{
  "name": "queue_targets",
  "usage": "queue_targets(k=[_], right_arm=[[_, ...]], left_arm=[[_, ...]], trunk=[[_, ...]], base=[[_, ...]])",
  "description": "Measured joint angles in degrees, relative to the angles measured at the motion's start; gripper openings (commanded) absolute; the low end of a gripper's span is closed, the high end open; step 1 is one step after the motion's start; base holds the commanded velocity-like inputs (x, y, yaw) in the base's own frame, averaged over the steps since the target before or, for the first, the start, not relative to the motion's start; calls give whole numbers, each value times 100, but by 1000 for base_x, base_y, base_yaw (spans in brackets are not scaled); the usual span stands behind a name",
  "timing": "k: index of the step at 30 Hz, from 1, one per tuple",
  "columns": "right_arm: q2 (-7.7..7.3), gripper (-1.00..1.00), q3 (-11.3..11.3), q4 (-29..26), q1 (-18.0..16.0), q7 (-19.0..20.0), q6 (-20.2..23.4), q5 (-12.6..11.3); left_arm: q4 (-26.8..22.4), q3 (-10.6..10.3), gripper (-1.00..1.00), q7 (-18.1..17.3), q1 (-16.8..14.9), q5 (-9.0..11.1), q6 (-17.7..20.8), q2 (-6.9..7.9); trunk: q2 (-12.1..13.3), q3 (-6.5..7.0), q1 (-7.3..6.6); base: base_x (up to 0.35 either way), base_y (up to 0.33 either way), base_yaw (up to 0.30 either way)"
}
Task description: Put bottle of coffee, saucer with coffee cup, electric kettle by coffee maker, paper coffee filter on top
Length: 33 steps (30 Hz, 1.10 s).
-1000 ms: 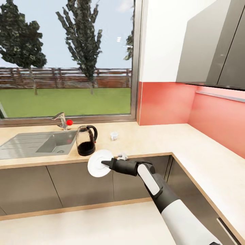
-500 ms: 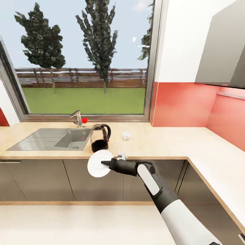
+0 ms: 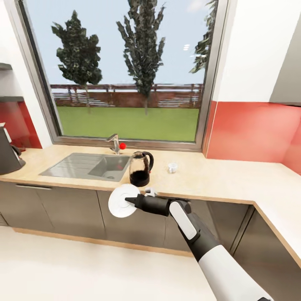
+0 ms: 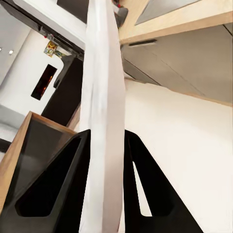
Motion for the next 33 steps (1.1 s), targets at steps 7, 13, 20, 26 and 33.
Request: queue_targets(k=[7,13,20,26,33], right_arm=[[-5,-100,-8,-11,0,0,-1,0],[-2,-100,-2,-5,0,0,-2,0],[8,-100,0,13,0,6,1,0],[10,-100,0,21,0,5,1,0],[10,-100,0,22,0,1,0,0]], left_arm=[[0,-3,100,-1,0,0,-1,0],[0,-3,100,0,0,0,-2,0],[0,-3,100,0,0,0,-2,0],[0,-3,100,-1,0,0,-2,0],[0,-3,100,0,0,0,-1,0]], trunk=[[0,0,0],[0,0,0],[0,0,0],[0,0,0],[0,0,0]], base=[[0,0,279],[0,0,279],[0,0,279],[0,0,279],[0,0,279]])
